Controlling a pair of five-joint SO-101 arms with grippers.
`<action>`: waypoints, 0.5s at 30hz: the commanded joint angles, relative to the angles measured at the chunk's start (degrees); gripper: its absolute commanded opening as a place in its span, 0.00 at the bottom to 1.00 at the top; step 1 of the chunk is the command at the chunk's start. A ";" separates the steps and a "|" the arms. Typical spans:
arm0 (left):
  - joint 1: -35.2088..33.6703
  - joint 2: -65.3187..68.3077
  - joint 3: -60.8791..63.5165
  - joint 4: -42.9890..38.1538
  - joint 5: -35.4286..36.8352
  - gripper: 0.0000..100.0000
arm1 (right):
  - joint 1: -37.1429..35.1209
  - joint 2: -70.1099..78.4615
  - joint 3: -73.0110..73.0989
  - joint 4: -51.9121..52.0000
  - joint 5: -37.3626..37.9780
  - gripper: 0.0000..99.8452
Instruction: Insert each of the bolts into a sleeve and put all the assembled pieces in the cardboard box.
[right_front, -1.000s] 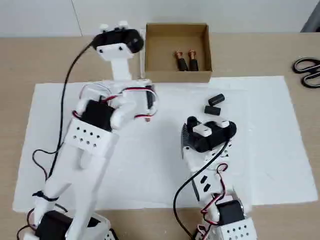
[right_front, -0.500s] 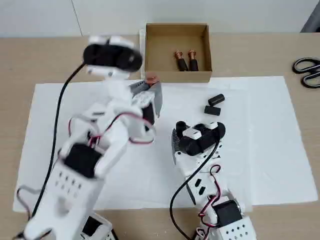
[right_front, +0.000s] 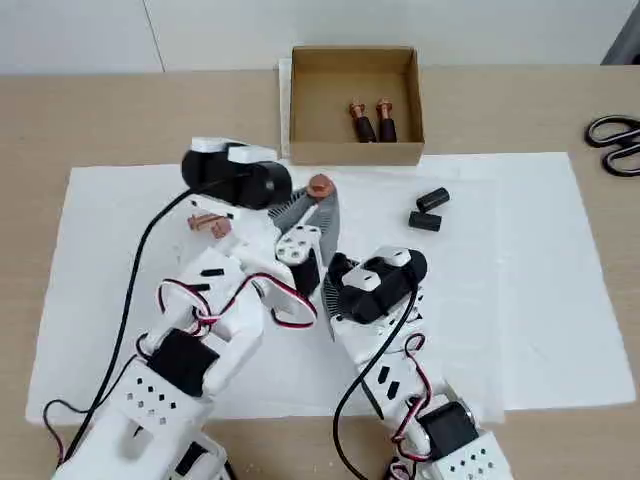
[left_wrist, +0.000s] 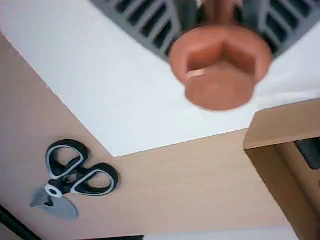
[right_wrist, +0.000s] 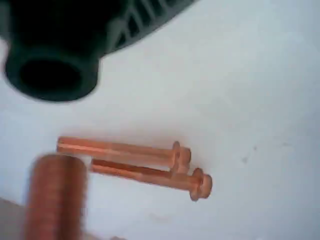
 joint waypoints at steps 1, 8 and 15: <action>0.53 -1.93 -0.22 0.00 -0.26 0.01 | -0.48 -0.66 0.44 0.22 -0.44 0.00; 0.62 -1.93 -0.13 2.90 -0.09 0.01 | -0.48 -0.84 0.44 0.22 -0.44 0.00; 2.99 -2.02 2.42 2.02 -0.26 0.01 | -0.40 -1.01 0.44 0.22 -0.44 0.00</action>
